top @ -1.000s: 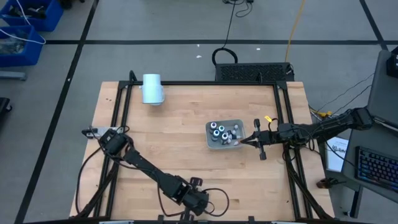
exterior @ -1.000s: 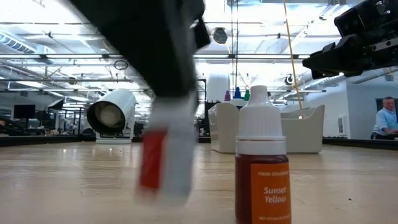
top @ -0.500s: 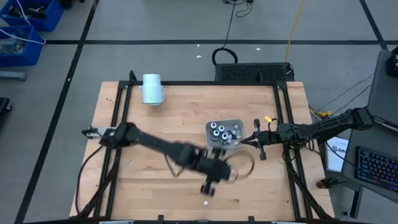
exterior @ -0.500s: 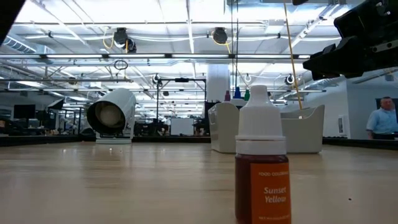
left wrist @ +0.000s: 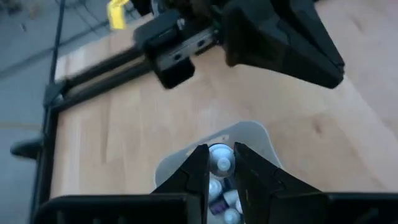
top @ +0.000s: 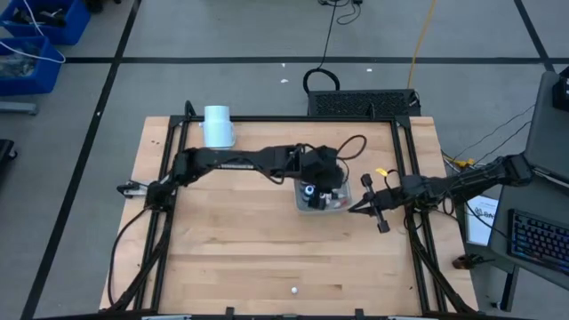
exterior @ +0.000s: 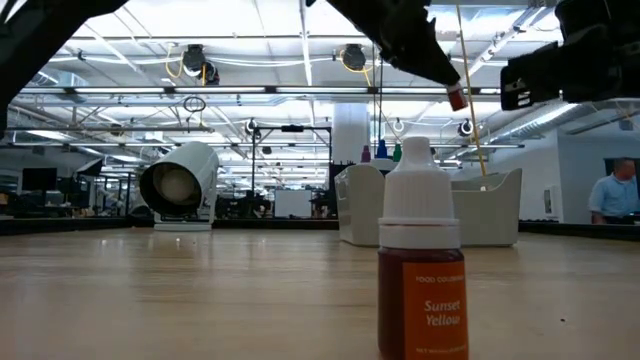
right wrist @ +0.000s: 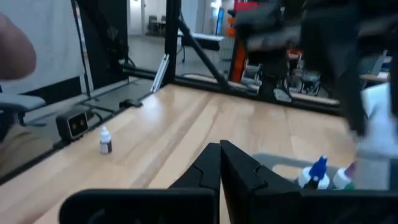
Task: Pick & Place food coloring
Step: Put the small red food coloring bottle into the gray bin
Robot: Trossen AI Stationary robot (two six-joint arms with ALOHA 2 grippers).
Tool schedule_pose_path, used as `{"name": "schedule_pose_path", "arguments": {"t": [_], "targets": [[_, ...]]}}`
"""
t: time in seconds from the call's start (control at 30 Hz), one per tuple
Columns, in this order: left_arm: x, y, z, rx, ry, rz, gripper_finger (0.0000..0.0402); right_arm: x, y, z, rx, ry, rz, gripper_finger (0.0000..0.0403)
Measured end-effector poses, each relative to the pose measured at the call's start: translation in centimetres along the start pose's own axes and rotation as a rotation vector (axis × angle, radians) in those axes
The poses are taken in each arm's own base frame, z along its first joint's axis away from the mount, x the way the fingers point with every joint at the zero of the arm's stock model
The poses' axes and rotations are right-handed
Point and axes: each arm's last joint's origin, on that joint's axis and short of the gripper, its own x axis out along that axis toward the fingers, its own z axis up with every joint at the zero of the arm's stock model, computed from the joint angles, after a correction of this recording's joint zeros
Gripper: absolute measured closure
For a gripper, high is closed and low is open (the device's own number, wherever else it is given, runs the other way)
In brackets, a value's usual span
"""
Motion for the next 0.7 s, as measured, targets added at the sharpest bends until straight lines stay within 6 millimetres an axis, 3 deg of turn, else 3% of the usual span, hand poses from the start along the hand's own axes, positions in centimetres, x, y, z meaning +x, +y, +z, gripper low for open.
{"name": "schedule_pose_path", "arguments": {"t": [0.27, 0.7], "targets": [[2.0, 0.8, -1.2, 0.119, -0.001, 0.038, 0.0342, -0.7, 0.0, 1.3, -0.082, -0.115, -0.014, 0.0403], [3.2, 5.5, -4.8, 0.056, 0.024, 0.006, 0.0341, -1.0, 0.0, 1.2, -0.062, -0.102, -0.016, 0.0403]]}}
